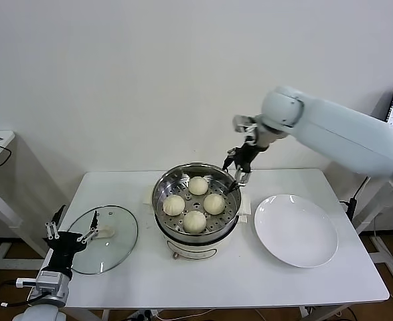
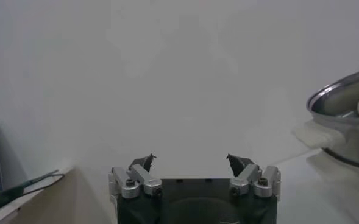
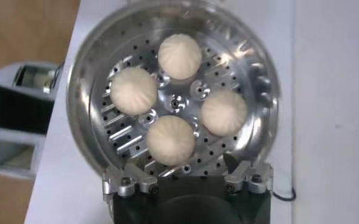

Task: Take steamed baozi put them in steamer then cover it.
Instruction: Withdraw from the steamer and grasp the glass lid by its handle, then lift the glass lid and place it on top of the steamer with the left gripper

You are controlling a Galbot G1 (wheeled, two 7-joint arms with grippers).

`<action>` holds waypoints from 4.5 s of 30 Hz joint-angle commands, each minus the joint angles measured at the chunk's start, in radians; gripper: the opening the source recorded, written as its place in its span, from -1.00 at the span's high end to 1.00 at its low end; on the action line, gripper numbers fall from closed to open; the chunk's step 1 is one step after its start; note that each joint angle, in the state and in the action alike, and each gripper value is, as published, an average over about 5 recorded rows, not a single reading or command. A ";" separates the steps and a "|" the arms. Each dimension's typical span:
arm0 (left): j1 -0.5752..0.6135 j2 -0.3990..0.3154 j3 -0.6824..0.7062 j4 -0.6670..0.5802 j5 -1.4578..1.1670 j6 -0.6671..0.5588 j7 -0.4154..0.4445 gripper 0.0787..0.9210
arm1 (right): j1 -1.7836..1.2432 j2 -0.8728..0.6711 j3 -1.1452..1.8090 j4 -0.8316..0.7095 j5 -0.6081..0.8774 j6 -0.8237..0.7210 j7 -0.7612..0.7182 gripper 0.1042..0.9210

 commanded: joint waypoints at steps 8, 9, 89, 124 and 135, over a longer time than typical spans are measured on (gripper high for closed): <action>-0.014 -0.012 0.021 -0.018 -0.010 -0.003 0.000 -0.77 | -1.039 -0.353 1.092 0.336 0.323 0.327 0.904 -0.76; -0.014 -0.012 0.022 -0.015 -0.009 -0.008 0.000 -0.77 | -1.104 -0.340 1.148 0.345 0.324 0.346 0.938 -0.76; -0.327 0.013 0.030 0.705 1.305 -0.286 -0.373 -0.77 | -1.954 0.424 1.589 0.559 0.043 0.725 1.253 -0.76; -0.275 0.000 0.009 0.530 1.312 -0.259 -0.386 0.74 | -1.927 0.431 1.590 0.512 0.032 0.750 1.249 -0.76; -0.078 0.131 0.056 -0.025 1.025 0.046 -0.094 0.74 | -1.917 0.427 1.591 0.514 0.041 0.753 1.247 -0.76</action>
